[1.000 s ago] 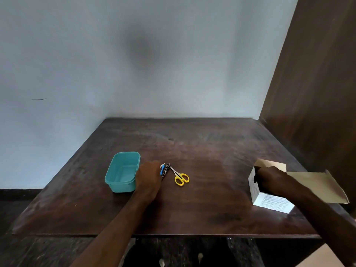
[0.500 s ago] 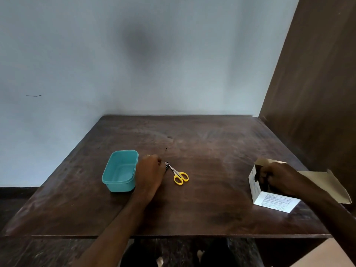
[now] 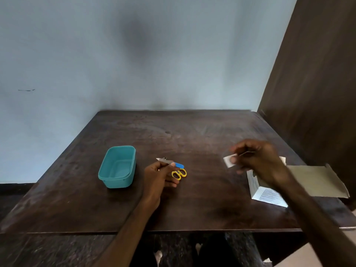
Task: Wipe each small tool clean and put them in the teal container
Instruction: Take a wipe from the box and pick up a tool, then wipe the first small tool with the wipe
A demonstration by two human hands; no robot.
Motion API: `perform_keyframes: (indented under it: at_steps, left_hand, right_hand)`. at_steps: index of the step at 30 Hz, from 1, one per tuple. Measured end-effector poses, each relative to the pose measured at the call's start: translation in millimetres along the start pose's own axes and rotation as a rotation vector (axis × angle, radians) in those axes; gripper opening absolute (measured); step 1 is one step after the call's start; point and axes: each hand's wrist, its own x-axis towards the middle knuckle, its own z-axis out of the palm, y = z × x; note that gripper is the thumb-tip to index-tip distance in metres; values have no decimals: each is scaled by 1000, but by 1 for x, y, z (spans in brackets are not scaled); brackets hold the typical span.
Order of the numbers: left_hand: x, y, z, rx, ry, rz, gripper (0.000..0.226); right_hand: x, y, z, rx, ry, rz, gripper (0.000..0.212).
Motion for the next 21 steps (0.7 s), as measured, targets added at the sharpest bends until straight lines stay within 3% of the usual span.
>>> perform_keyframes:
  at_steps: [4,9,17,21]
  left_hand:
    - [-5,-8,1,-16,-47,-19,22]
    - [-9,-14,0,51,-67,28,23]
    - [-9,-20,-3,113,-108,101,18]
    - [-7,-23,-5,116,-136,100,16]
  right_hand:
    - [2,34,61,49,-127,93,22]
    - [1,69,108,56,-66,70,10]
    - [4,82,131,62,-1,-160,25]
    - [5,89,134,114,-49,-73,16]
